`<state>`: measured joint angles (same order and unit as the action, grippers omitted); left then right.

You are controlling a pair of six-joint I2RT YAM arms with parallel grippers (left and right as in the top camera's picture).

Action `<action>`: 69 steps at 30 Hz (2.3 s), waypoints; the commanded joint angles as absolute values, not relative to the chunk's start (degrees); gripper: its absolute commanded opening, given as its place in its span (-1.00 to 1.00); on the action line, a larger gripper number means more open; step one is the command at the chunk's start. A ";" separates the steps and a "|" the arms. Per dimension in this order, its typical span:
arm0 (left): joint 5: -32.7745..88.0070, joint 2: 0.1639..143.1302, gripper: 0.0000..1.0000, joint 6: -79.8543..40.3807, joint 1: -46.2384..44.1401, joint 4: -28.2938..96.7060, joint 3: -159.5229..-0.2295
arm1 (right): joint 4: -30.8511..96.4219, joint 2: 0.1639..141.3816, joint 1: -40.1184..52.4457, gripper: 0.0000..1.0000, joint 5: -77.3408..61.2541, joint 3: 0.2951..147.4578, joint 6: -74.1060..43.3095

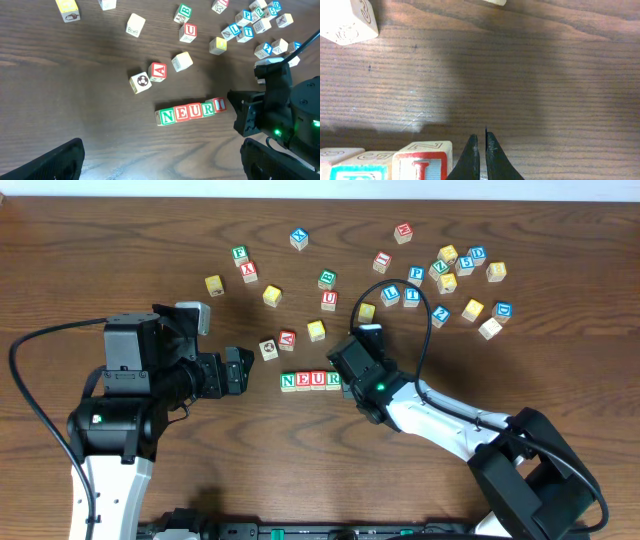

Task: Spell out NEURIPS

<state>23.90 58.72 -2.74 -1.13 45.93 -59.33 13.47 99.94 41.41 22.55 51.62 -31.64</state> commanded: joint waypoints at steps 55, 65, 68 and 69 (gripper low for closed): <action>24.43 58.35 0.96 -2.15 -0.78 45.84 -60.12 | 14.98 97.21 41.19 -0.98 25.56 51.42 -35.11; 24.43 58.35 0.95 -2.15 -0.78 45.84 -60.12 | 26.81 91.61 41.34 -0.98 19.79 51.40 -45.41; 24.40 58.35 0.96 -2.15 -0.78 45.82 -60.12 | 27.24 91.64 41.52 -0.98 18.92 51.07 -46.46; 24.40 58.35 0.96 -2.17 -0.78 45.82 -60.12 | 27.18 91.74 41.71 -0.98 18.96 50.94 -46.72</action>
<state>23.90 58.72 -2.74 -1.13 45.95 -59.33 27.14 92.09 41.43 20.36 51.40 -43.22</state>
